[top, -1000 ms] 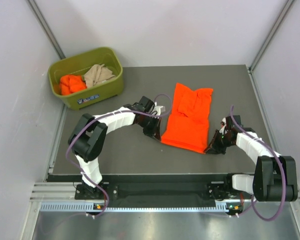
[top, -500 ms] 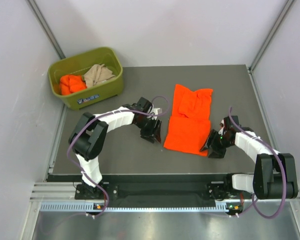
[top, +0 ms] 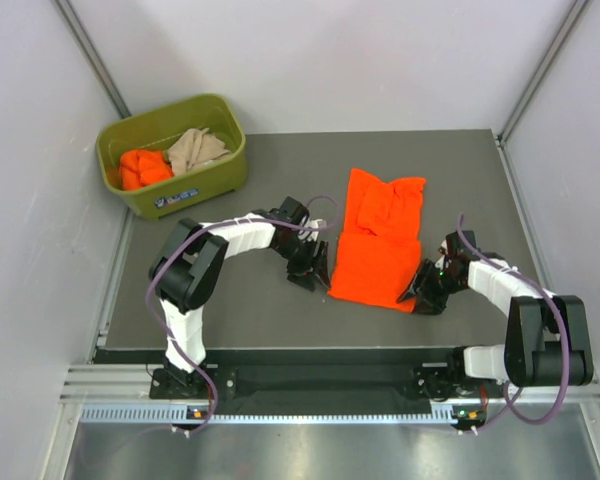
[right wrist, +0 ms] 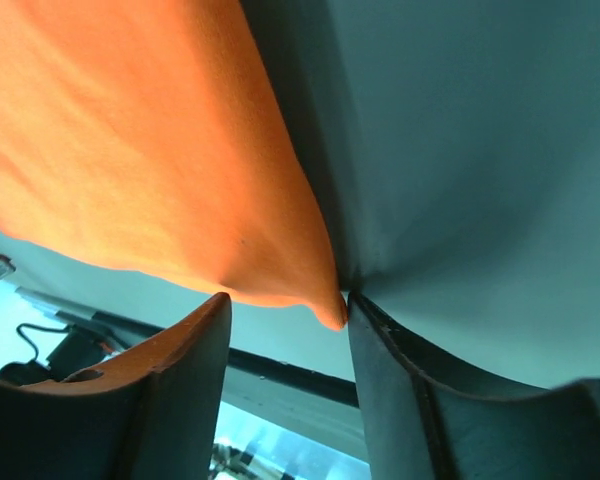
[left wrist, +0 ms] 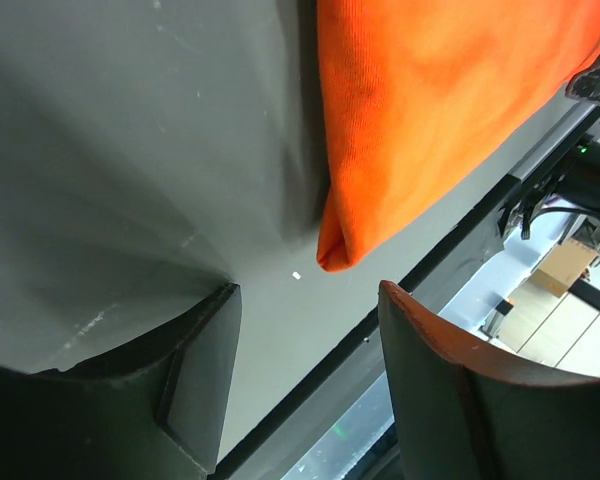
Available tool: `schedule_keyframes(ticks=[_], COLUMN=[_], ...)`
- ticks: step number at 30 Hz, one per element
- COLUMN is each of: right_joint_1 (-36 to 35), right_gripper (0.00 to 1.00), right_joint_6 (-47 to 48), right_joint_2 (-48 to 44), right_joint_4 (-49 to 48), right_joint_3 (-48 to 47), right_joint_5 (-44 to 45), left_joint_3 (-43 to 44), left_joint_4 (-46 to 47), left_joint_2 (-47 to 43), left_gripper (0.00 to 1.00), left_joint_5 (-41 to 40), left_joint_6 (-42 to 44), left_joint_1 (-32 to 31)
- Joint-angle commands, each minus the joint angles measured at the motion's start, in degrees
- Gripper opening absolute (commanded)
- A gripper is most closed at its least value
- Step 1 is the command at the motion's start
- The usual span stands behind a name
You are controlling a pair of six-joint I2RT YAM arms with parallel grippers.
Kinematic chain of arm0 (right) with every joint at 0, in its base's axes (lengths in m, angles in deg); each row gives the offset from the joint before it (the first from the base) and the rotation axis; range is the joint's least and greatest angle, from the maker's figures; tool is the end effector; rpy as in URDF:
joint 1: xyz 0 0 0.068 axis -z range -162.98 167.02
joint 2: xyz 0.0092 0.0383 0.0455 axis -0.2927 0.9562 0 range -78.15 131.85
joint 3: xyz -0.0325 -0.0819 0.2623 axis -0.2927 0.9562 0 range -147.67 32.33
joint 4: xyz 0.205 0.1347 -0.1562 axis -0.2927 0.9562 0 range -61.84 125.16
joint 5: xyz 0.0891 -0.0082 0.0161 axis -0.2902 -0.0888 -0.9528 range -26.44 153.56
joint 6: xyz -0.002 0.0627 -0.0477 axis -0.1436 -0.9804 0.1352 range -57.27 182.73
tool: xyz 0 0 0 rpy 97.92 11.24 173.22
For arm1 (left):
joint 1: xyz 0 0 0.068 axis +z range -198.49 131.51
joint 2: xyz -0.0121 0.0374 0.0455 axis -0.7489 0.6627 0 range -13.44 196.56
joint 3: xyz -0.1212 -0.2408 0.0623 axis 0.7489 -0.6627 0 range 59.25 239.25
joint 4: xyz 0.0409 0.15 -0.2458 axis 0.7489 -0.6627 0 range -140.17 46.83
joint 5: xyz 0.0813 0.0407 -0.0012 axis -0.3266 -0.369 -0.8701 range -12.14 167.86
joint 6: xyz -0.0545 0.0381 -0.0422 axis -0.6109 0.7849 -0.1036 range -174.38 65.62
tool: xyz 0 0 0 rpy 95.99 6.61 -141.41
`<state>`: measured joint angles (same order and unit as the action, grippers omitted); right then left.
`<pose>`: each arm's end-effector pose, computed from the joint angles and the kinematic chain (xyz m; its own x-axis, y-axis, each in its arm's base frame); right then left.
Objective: Fold and stack the t-shirts
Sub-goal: Fold the tshirt
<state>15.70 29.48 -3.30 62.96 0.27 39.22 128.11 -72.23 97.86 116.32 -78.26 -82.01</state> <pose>0.2218 0.0330 0.0962 -0.8765 0.4796 0.0412 0.4439 0.7723 0.4544 0.3119 -0.2571 0.1008 -0.9646 0.2587 -0.0512 0.2257 0.7093 -0.6678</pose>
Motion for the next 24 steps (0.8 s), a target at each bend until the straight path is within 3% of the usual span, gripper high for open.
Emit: schedule_keyframes(ticks=[1,6,9,24], right_joint_1=[0.1,0.8,0.8,0.9], right_gripper=[0.49,0.47,0.52,0.55], right_joint_6=[1.2,1.9,3.5,5.3], right_joint_2=[3.3,2.9,1.1,5.4], right_joint_4=[-4.8,-1.6,0.3,-2.9], right_joint_3=[2.6,0.9,-0.5,-2.7], right_joint_5=[7.1,10.5,13.2,12.8], left_joint_3=[1.6,1.8,2.0,2.8], left_joint_4=[1.3,0.2,0.2,8.4], left_joint_2=[1.8,2.1,1.0,4.1], left_gripper=[0.62,0.61,0.61,0.59], left_joint_5=[-1.7,-2.6,-4.5,-3.7], left_joint_6=[-0.4,-0.6,0.2,-1.9], left_joint_1=[-0.1,-0.1,-0.1,-0.5])
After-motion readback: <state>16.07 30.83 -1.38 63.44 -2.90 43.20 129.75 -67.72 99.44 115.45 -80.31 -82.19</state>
